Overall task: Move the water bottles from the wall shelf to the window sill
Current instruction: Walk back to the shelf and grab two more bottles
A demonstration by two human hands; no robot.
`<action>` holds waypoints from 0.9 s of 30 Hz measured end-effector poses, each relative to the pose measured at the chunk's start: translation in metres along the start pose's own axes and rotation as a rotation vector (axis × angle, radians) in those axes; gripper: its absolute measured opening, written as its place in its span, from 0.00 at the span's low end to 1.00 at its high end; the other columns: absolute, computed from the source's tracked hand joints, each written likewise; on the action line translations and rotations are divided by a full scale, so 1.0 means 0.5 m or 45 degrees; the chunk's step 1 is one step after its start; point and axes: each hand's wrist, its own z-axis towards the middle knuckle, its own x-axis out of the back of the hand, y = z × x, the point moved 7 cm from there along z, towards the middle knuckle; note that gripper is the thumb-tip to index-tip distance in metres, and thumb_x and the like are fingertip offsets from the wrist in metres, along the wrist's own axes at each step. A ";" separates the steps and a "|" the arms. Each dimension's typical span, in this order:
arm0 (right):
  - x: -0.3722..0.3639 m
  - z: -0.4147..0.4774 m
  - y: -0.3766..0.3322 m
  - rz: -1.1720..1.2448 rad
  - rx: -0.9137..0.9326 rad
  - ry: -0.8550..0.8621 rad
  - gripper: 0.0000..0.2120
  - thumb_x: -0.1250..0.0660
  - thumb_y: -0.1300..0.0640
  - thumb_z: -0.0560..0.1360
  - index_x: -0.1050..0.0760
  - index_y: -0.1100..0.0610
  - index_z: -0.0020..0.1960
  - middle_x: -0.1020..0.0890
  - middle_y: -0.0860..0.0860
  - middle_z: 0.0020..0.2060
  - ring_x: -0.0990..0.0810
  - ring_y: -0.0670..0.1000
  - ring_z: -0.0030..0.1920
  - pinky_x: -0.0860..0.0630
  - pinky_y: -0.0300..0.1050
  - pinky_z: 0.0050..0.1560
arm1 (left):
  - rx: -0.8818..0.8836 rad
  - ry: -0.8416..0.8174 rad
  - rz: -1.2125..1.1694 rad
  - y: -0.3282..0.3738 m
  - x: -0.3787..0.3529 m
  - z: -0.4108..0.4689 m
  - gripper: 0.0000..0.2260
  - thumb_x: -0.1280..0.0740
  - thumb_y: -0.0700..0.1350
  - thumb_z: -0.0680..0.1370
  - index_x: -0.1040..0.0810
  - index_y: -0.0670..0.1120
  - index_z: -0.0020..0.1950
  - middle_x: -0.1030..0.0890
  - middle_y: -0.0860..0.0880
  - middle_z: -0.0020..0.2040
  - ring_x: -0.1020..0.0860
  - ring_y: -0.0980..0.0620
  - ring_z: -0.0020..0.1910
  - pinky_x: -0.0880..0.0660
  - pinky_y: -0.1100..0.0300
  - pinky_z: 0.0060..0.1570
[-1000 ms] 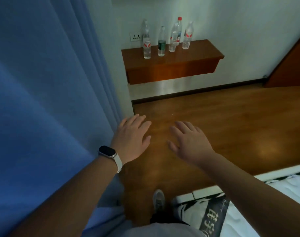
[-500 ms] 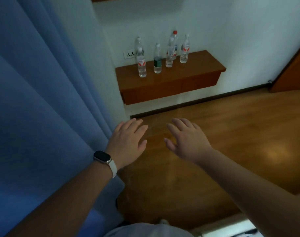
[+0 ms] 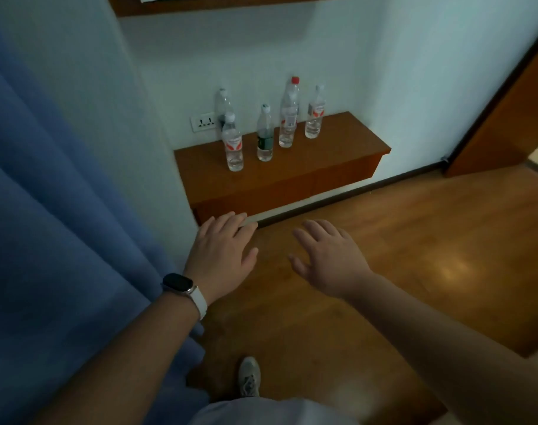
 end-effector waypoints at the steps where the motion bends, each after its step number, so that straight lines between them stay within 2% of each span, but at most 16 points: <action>1: 0.004 0.036 -0.008 -0.013 0.001 -0.007 0.28 0.49 0.35 0.79 0.41 0.47 0.75 0.36 0.50 0.75 0.42 0.54 0.76 0.41 0.54 0.72 | -0.015 0.006 -0.005 -0.021 0.001 0.029 0.22 0.41 0.56 0.81 0.33 0.51 0.74 0.32 0.48 0.74 0.37 0.47 0.74 0.41 0.44 0.73; 7: 0.031 0.213 -0.025 -0.065 -0.060 -0.006 0.29 0.48 0.36 0.79 0.41 0.48 0.76 0.37 0.50 0.75 0.42 0.54 0.76 0.42 0.55 0.73 | -0.102 0.021 -0.029 -0.131 -0.006 0.180 0.23 0.42 0.56 0.81 0.35 0.52 0.75 0.33 0.49 0.75 0.39 0.48 0.75 0.43 0.46 0.74; 15: 0.045 0.361 0.035 -0.087 -0.136 0.012 0.30 0.51 0.35 0.78 0.41 0.48 0.75 0.36 0.51 0.75 0.41 0.55 0.75 0.40 0.54 0.72 | -0.125 0.034 -0.017 -0.217 -0.020 0.338 0.22 0.41 0.55 0.80 0.34 0.52 0.74 0.32 0.48 0.74 0.37 0.47 0.74 0.42 0.45 0.72; 21: 0.041 0.486 0.103 -0.076 -0.116 0.048 0.30 0.51 0.35 0.78 0.39 0.50 0.75 0.33 0.52 0.73 0.38 0.55 0.74 0.37 0.55 0.70 | -0.091 0.026 0.010 -0.262 -0.047 0.455 0.22 0.40 0.55 0.80 0.31 0.50 0.73 0.29 0.47 0.71 0.35 0.46 0.72 0.38 0.44 0.71; 27: 0.036 0.657 0.188 0.017 -0.042 0.061 0.28 0.50 0.36 0.79 0.42 0.48 0.75 0.37 0.50 0.75 0.41 0.55 0.75 0.40 0.56 0.72 | 0.014 0.049 0.048 -0.312 -0.070 0.589 0.21 0.38 0.54 0.79 0.29 0.49 0.71 0.28 0.48 0.70 0.33 0.46 0.71 0.38 0.44 0.70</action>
